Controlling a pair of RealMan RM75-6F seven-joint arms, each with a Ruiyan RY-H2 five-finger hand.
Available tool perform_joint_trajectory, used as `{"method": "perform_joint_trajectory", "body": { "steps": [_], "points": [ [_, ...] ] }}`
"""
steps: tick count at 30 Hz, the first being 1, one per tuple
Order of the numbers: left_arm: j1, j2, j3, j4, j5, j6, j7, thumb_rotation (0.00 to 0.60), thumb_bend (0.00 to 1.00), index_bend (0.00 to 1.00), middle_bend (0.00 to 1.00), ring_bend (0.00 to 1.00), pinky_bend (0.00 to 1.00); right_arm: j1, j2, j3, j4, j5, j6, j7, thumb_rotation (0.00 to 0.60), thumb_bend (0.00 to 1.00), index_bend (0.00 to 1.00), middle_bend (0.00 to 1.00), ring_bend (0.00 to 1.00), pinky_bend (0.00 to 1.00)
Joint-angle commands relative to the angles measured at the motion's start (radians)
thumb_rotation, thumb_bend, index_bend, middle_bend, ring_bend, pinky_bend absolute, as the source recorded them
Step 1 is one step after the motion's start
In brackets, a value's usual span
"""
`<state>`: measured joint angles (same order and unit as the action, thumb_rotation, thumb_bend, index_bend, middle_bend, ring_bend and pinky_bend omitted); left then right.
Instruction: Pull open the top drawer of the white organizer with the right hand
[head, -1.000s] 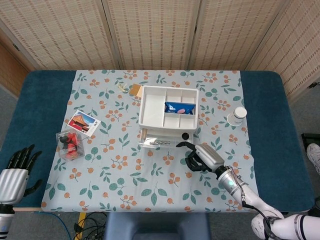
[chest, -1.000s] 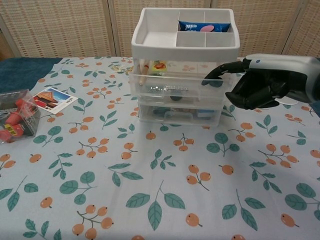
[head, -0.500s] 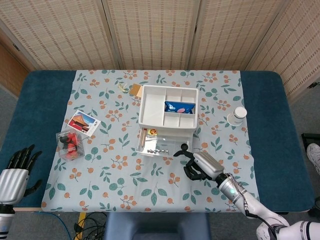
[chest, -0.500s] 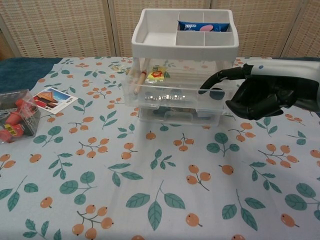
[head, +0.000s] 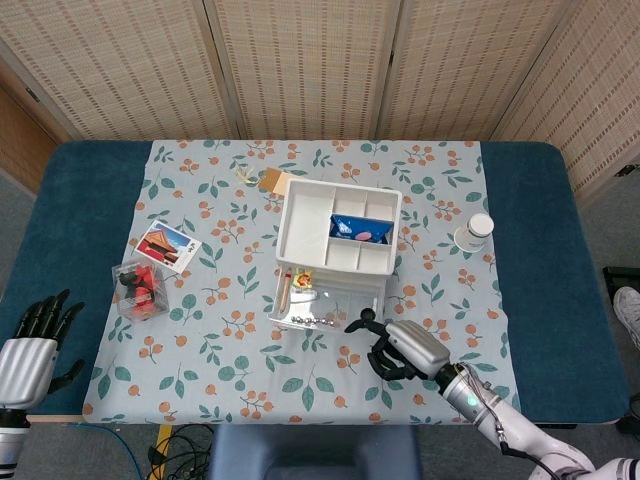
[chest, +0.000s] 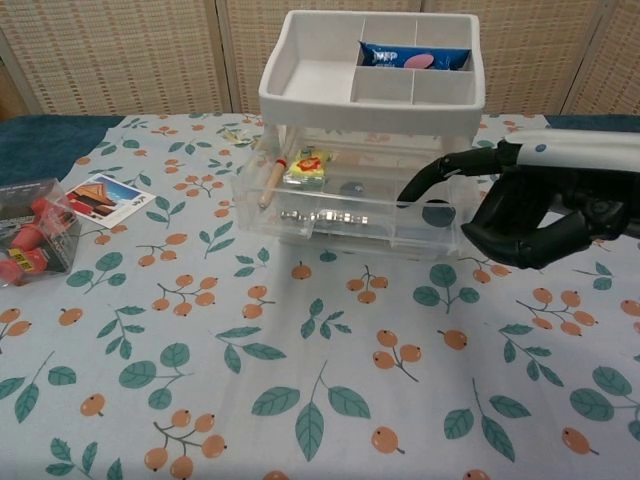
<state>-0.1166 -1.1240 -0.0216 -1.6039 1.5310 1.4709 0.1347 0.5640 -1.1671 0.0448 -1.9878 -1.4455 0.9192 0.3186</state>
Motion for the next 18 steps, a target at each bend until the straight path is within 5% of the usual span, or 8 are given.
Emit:
{"method": "perform_joint_trajectory", "body": {
  "steps": [1,10,18],
  "points": [
    [0.000,0.000,0.000,0.000,0.002,0.002,-0.001,0.600,0.23,0.13,0.02,0.01,0.08,-0.007,0.006,0.001,-0.002,-0.005,0.015,0.004,0.600,0.62,0.23,0.89,0.99,0.93],
    [0.002,0.000,0.001,-0.003,0.008,0.007,-0.002,0.600,0.23,0.13,0.02,0.01,0.08,-0.016,0.031,0.016,-0.016,-0.025,0.054,0.007,0.600,0.62,0.16,0.89,0.99,0.93],
    [0.009,0.007,0.002,-0.007,0.014,0.023,-0.008,0.600,0.23,0.13,0.02,0.01,0.08,0.041,0.108,0.091,-0.052,-0.086,0.063,-0.027,0.600,0.62,0.16,0.86,0.96,0.93]
  ]
}}
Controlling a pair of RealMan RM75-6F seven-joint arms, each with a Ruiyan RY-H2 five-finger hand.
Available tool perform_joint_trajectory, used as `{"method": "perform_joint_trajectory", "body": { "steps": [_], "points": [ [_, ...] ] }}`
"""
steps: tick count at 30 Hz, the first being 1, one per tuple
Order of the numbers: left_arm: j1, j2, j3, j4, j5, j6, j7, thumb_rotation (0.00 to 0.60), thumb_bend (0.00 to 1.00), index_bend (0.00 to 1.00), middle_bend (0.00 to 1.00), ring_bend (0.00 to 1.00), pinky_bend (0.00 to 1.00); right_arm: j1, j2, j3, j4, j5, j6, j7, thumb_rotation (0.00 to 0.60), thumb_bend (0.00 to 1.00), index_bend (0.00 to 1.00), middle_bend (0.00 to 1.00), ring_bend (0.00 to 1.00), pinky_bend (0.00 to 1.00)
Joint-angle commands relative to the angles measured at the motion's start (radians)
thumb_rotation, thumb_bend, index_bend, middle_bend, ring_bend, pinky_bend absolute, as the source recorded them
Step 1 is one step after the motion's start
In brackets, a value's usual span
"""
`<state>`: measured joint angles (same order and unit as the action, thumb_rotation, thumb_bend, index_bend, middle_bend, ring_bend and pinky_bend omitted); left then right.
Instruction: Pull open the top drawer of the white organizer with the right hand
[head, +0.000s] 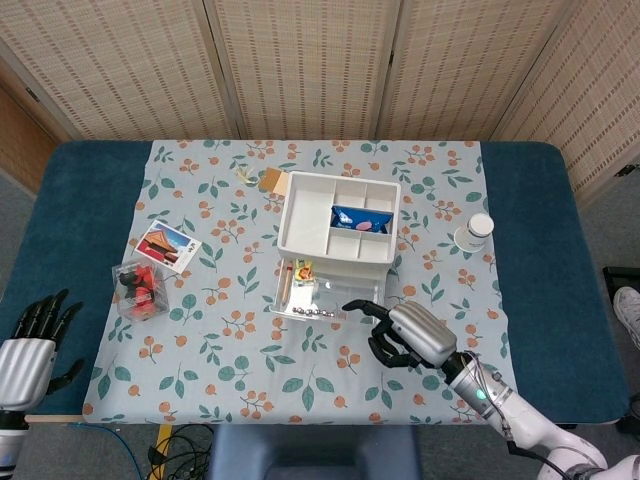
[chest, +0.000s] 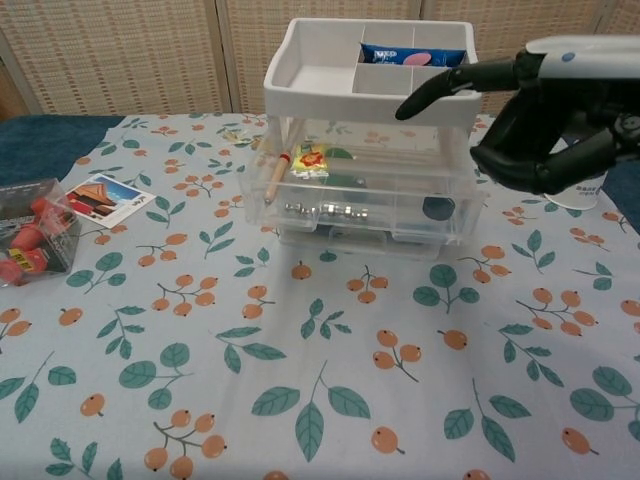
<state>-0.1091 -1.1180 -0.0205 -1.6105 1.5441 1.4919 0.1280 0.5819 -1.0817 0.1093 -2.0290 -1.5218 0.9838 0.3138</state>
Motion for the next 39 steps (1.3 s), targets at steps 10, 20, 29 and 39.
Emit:
{"method": "perform_joint_trajectory", "body": {
  "steps": [10,20,29,39],
  "points": [
    [0.015,0.007,0.005,0.003,0.007,0.020,-0.017,0.600,0.23,0.13,0.02,0.01,0.08,0.185,0.059,0.133,0.020,0.084,-0.147,-0.222,0.600,0.63,0.16,0.87,0.96,0.95],
    [0.020,0.010,0.008,0.013,0.011,0.023,-0.032,0.600,0.23,0.13,0.02,0.01,0.08,0.337,0.193,0.136,0.016,0.256,-0.396,-0.420,0.600,1.00,0.16,1.00,1.00,1.00],
    [0.012,0.000,0.006,0.019,0.022,0.018,-0.039,0.600,0.23,0.13,0.02,0.01,0.08,0.375,0.322,0.095,-0.028,0.291,-0.483,-0.505,0.600,1.00,0.28,1.00,1.00,1.00],
    [0.012,-0.006,0.007,0.016,0.026,0.019,-0.037,0.600,0.23,0.13,0.02,0.01,0.08,0.419,0.344,0.033,-0.023,0.297,-0.550,-0.606,0.600,1.00,0.35,1.00,1.00,1.00]
  ]
}}
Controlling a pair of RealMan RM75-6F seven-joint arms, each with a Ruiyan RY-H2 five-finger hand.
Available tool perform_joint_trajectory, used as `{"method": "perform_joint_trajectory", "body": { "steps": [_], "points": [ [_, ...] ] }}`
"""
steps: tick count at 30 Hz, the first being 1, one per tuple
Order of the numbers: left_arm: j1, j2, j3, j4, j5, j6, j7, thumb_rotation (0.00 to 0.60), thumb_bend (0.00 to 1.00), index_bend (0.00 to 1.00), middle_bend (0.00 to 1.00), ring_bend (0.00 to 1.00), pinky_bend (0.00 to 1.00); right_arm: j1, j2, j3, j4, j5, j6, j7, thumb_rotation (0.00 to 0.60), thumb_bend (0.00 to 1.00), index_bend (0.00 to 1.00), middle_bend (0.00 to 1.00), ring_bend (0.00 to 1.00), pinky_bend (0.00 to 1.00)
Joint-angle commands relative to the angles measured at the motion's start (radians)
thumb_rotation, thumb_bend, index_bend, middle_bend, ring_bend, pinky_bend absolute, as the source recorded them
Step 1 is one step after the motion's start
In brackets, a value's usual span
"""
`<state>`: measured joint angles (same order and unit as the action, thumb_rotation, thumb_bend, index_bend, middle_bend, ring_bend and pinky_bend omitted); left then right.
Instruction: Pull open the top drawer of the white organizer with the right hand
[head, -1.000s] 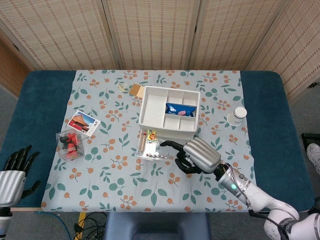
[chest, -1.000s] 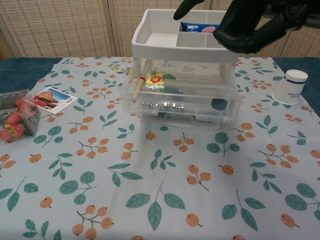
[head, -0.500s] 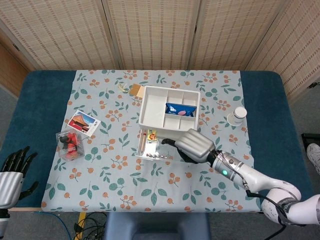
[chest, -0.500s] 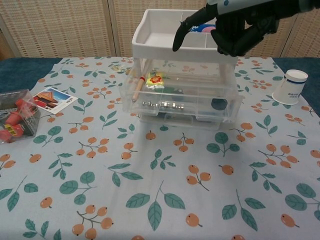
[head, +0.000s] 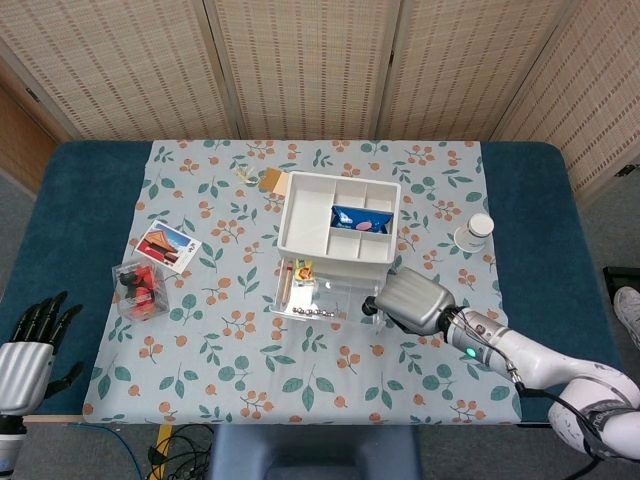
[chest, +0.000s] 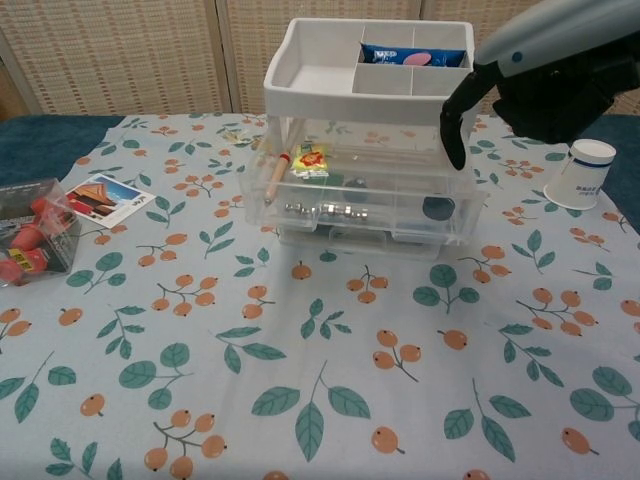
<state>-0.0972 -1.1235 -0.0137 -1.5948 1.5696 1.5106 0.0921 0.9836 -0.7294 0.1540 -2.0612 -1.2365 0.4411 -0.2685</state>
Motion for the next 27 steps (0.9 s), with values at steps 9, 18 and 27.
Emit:
{"method": "perform_joint_trajectory", "body": {
  "steps": [9,18,27],
  "points": [
    [0.010,-0.004,0.002,0.011,-0.008,0.008,-0.009,0.600,0.23,0.13,0.02,0.01,0.08,0.105,-0.087,-0.044,0.073,0.102,-0.014,-0.128,0.600,1.00,0.35,1.00,1.00,1.00],
    [0.015,-0.011,0.002,0.025,-0.017,0.005,-0.018,0.600,0.23,0.13,0.02,0.01,0.08,0.209,-0.148,-0.127,0.111,0.230,0.005,-0.253,0.600,1.00,0.35,1.00,1.00,1.00],
    [0.016,-0.014,0.000,0.034,-0.023,0.002,-0.025,0.600,0.23,0.13,0.02,0.01,0.08,0.281,-0.189,-0.202,0.114,0.338,0.054,-0.323,0.600,1.00,0.35,1.00,1.00,1.00]
  ]
}}
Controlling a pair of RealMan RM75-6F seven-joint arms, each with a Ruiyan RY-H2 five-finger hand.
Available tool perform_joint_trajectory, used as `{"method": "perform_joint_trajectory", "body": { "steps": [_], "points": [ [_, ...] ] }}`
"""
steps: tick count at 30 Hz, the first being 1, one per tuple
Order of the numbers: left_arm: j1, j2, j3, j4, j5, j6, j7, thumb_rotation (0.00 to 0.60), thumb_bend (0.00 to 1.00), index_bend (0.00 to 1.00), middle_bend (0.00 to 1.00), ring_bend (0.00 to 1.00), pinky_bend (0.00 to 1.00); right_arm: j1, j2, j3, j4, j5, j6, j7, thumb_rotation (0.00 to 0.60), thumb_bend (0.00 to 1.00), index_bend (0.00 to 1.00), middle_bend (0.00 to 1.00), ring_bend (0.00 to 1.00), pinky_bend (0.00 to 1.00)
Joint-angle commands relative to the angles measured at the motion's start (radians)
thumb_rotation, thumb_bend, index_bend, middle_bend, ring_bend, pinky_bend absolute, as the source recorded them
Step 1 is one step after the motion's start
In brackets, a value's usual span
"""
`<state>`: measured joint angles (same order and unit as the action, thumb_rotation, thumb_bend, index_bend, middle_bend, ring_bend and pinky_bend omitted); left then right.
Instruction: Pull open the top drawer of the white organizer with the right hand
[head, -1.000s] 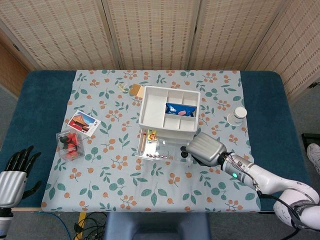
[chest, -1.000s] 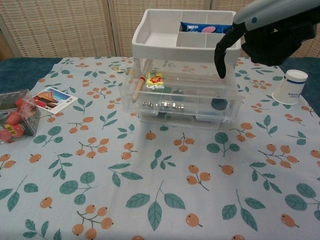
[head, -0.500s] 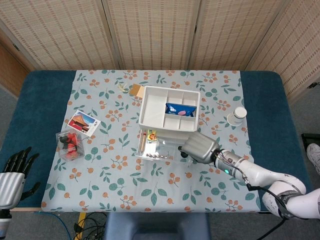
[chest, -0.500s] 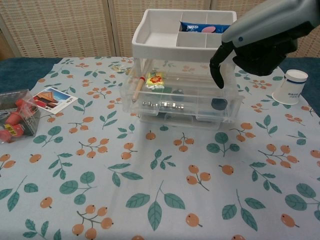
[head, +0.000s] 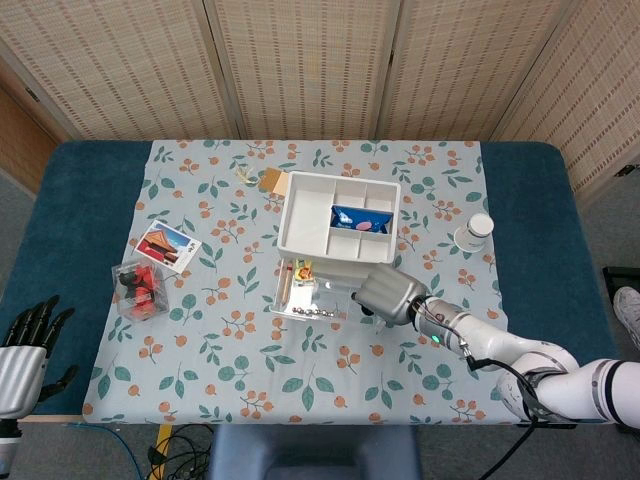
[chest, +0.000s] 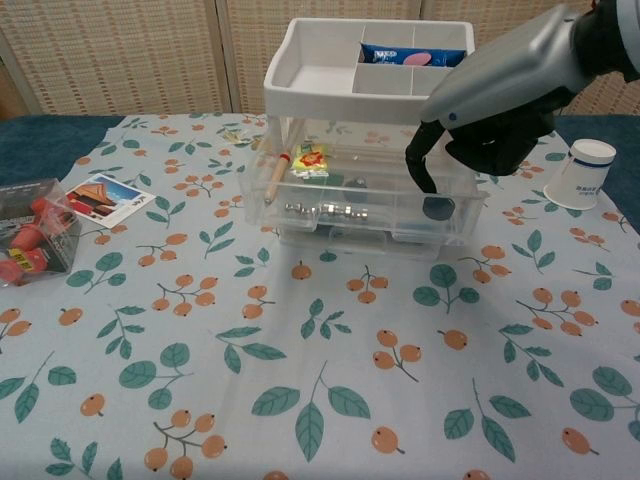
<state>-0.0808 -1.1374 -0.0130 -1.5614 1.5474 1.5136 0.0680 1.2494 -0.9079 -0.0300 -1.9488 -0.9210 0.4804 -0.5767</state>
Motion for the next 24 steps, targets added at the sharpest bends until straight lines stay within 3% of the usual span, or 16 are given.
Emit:
{"method": "perform_joint_trajectory", "body": {
  "steps": [1,8,14,24],
  "points": [
    [0.000,0.000,0.000,0.001,-0.001,-0.001,-0.001,0.600,0.23,0.13,0.02,0.01,0.08,0.020,-0.013,-0.024,0.002,0.031,0.018,-0.018,0.600,1.00,0.35,1.00,1.00,1.00],
    [0.001,-0.002,-0.001,0.003,-0.002,-0.001,-0.002,0.600,0.23,0.13,0.02,0.01,0.08,0.046,-0.028,-0.058,-0.003,0.061,0.047,-0.036,0.600,1.00,0.35,1.00,1.00,1.00],
    [0.003,-0.002,-0.002,0.003,-0.003,0.001,-0.001,0.600,0.23,0.13,0.02,0.01,0.08,0.046,-0.021,-0.056,-0.022,0.052,0.080,-0.019,0.600,1.00,0.35,1.00,1.00,1.00],
    [0.002,-0.002,-0.002,0.001,-0.003,-0.001,0.003,0.600,0.23,0.13,0.02,0.01,0.08,0.053,0.003,-0.082,-0.038,0.044,0.061,-0.009,0.600,1.00,0.35,1.00,1.00,1.00]
  ]
}}
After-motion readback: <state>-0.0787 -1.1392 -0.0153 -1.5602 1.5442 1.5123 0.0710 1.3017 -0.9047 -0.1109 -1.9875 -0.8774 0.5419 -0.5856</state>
